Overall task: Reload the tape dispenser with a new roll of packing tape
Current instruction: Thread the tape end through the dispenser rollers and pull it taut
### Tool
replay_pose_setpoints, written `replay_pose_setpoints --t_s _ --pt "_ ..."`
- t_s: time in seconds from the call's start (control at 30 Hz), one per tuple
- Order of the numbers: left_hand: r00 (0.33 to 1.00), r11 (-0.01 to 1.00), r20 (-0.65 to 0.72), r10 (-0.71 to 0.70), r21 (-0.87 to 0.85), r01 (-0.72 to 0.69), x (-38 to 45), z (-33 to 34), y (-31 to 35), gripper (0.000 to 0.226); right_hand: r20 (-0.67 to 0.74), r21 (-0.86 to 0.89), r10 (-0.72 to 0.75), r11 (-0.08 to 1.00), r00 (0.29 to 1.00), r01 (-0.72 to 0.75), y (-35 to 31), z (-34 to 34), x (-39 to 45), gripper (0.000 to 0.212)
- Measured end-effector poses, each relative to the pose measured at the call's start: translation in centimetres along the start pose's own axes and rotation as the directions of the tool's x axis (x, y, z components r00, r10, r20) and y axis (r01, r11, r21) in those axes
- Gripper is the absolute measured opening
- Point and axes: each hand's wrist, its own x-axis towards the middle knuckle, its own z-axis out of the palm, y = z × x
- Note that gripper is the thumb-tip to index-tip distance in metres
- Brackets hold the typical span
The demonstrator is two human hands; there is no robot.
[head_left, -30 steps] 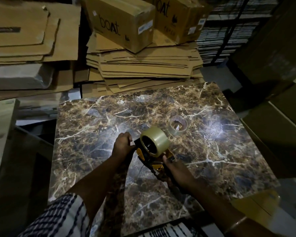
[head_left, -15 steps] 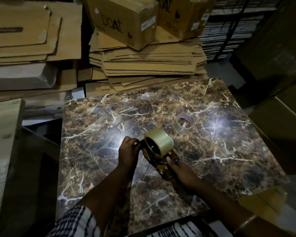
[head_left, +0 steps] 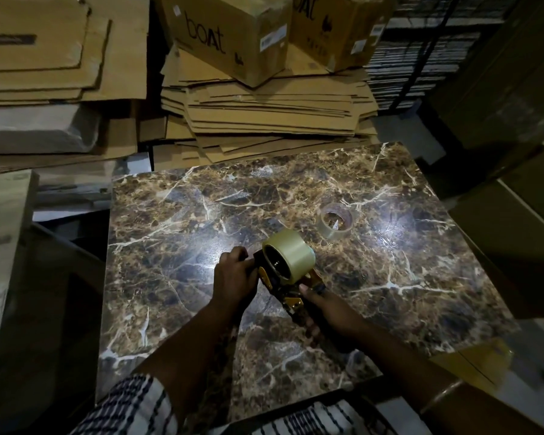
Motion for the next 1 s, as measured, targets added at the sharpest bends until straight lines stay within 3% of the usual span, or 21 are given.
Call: replay_pose_setpoints --t_s 0.17,0.3,0.5,0.6,0.67,0.77,0.83,0.93,1.0 --pt "0.998 0.997 0.026 -0.05 0.055 0.049 -0.1 0.1 0.1 0.021 0.008 -0.094 -0.037 0.995 0.999 0.038 0.4 0.1 1.0 0.063" --pt "0.999 0.998 0.021 -0.047 0.038 0.047 0.0 -0.1 0.2 0.017 -0.007 -0.109 -0.089 0.99 0.996 0.088 0.1 -0.3 0.1 0.063" --pt "0.994 0.994 0.028 -0.107 0.02 0.106 -0.3 0.1 0.6 0.02 -0.099 -0.281 0.019 0.959 0.995 -0.046 2.8 -2.1 -3.6 0.103" --pt "0.99 0.988 0.018 -0.142 -0.054 0.142 -0.3 0.0 1.4 0.01 -0.113 -0.151 0.093 0.982 0.989 -0.11 2.9 -2.3 -4.1 0.095" --pt "0.999 0.994 0.021 -0.04 -0.099 0.041 -0.4 0.3 1.6 0.014 -0.075 -0.062 0.139 0.988 0.987 -0.144 1.9 -2.1 -4.2 0.085" --pt "0.989 0.968 0.081 0.121 -0.229 -0.099 -1.0 0.5 1.5 0.019 -0.023 -0.014 0.194 0.981 0.981 -0.194 0.6 -1.7 -4.5 0.052" --pt "0.986 0.959 0.083 0.145 -0.257 -0.12 -1.2 1.0 1.3 0.027 0.033 0.024 0.229 0.973 0.973 -0.23 0.4 -1.5 -4.5 0.034" --pt "0.99 0.969 0.088 0.106 -0.231 -0.083 -1.0 1.1 1.4 0.032 0.058 0.038 0.277 0.96 0.959 -0.279 0.8 -1.5 -4.3 0.041" --pt "0.991 0.978 0.128 0.037 -0.209 -0.01 -0.8 0.6 1.9 0.029 0.023 0.064 0.22 0.973 0.975 -0.221 0.9 -1.5 -4.4 0.054"
